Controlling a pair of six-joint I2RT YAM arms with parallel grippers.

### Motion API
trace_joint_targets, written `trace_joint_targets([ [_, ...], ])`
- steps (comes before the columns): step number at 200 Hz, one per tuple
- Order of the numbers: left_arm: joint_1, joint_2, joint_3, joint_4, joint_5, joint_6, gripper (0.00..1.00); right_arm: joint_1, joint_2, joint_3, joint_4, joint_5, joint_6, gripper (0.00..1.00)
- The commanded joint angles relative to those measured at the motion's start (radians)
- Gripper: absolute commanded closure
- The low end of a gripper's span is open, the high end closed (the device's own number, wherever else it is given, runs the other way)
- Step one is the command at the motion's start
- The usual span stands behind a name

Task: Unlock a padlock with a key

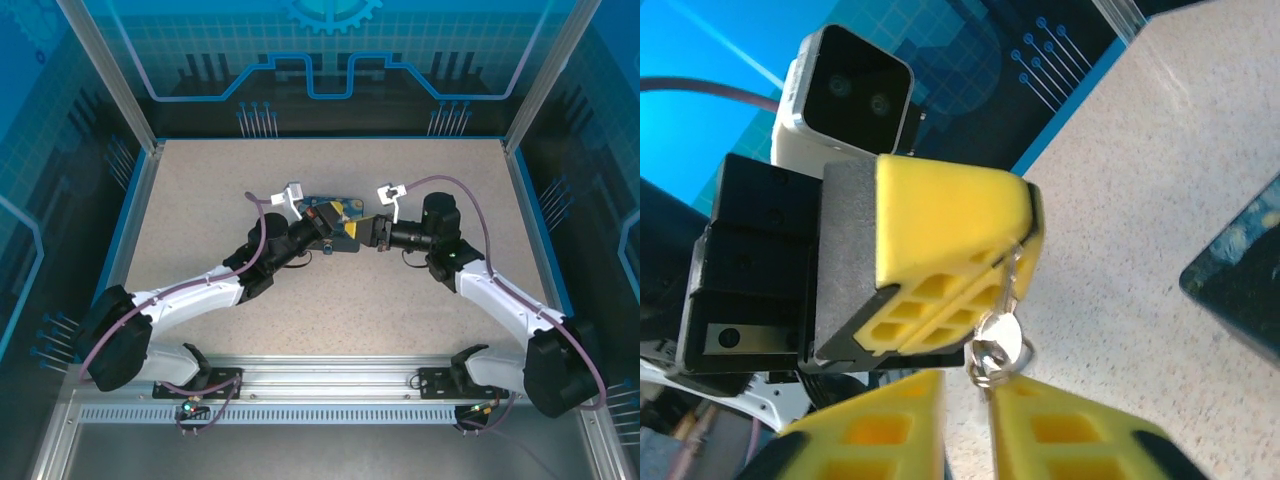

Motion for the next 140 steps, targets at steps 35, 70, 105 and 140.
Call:
trace_joint_targets([
  [35, 0.009, -0.018, -0.023, 0.111, 0.007, 0.046, 1.00, -0.113, -0.149, -0.079, -0.005, 0.063, 0.113, 0.46],
  [70, 0.009, -0.006, -0.057, 0.222, -0.015, 0.033, 1.00, -0.084, -0.140, -0.108, 0.105, 0.205, 0.345, 0.46],
  [105, 0.000, 0.002, -0.063, 0.255, -0.057, 0.021, 1.00, -0.015, -0.111, -0.127, 0.241, 0.351, 0.508, 0.46],
  [140, -0.022, 0.010, -0.064, 0.259, -0.139, 0.004, 1.00, 0.066, -0.047, -0.130, 0.354, 0.462, 0.555, 0.48],
])
